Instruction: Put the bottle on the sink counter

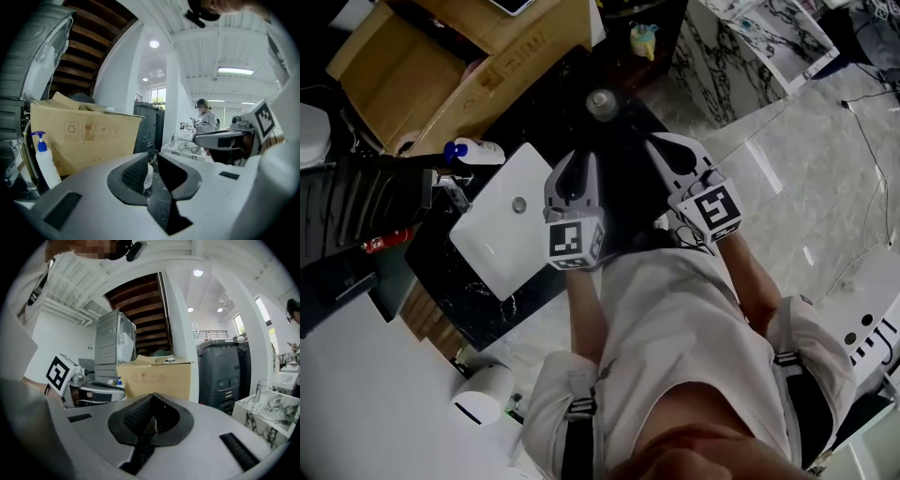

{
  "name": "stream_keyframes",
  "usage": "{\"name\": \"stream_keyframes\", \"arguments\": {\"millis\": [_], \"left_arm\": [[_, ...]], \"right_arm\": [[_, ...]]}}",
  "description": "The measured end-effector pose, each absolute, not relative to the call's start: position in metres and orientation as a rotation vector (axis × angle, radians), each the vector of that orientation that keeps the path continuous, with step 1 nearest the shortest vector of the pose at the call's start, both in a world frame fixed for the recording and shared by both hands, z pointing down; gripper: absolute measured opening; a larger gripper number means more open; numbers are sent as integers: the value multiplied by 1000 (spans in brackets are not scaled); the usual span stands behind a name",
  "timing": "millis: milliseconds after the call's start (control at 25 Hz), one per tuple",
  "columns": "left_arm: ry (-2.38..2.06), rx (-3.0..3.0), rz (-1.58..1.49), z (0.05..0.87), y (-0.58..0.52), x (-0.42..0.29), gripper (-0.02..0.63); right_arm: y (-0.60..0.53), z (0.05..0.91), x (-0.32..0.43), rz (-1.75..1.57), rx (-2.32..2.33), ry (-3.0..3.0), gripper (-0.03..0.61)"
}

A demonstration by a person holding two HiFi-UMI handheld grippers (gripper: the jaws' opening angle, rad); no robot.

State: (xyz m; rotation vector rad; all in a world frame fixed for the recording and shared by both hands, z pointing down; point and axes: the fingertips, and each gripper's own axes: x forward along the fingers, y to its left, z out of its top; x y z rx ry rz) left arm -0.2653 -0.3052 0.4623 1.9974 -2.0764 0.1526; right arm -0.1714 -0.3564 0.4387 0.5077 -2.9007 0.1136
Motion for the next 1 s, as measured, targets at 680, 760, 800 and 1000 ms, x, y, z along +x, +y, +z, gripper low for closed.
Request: {"name": "stream_keyframes", "arguments": {"millis": [680, 760, 800, 1000], "left_arm": [[-2130, 1971, 163, 449, -273, -249, 25], [-2130, 1973, 173, 448, -272, -248, 25], [-2130, 1973, 181, 448, -272, -247, 25], [-2131, 1981, 190, 448, -270, -245, 25]], "right_arm": [[-326, 432, -160, 98, 424, -2902, -5], [-326, 431, -160, 99, 424, -2903, -5], [-325, 431, -160, 99, 425, -2905, -5], [-324, 432, -157, 90, 433, -2904, -5]]}}
